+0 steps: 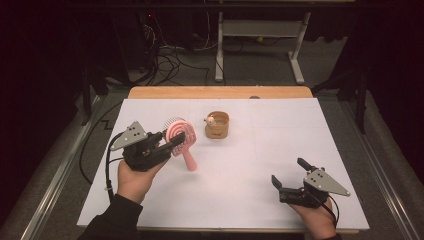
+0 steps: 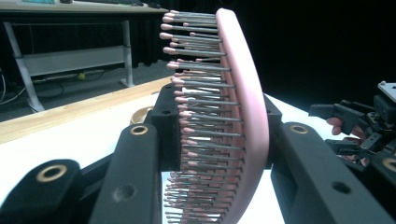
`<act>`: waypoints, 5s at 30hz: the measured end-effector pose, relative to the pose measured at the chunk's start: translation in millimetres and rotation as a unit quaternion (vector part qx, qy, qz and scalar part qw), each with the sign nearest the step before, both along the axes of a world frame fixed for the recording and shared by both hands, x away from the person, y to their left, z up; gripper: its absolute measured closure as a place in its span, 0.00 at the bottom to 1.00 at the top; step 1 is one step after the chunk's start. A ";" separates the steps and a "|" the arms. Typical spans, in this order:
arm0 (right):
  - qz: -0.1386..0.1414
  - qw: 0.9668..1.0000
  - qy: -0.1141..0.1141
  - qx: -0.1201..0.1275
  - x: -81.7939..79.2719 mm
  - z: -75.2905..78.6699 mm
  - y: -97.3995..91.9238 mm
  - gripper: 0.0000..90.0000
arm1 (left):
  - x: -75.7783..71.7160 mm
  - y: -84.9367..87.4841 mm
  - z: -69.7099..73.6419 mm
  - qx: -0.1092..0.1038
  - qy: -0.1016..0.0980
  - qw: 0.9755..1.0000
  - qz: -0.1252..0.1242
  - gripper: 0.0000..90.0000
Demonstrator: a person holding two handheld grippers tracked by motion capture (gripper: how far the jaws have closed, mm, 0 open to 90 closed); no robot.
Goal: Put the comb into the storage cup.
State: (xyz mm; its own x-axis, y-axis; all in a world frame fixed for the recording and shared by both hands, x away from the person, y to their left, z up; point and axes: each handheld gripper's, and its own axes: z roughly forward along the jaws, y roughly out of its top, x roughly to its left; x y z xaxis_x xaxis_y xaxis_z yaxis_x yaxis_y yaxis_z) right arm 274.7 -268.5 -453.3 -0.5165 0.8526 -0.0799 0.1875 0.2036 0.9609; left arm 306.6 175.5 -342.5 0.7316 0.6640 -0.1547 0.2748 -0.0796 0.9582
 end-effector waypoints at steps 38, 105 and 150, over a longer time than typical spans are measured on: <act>0.007 1.000 -0.009 0.005 2.1 1.6 -0.2 0.00 | 22.9 -35.4 14.2 -0.022 -0.014 1.000 -0.006 0.70; 0.005 1.000 -0.023 0.020 0.3 6.3 -4.5 0.00 | 90.7 -92.6 64.5 -0.026 -0.051 0.998 0.018 0.70; 0.009 0.999 -0.026 0.030 0.3 6.6 -5.3 0.00 | 141.1 -96.6 33.4 -0.034 -0.015 0.997 0.073 0.70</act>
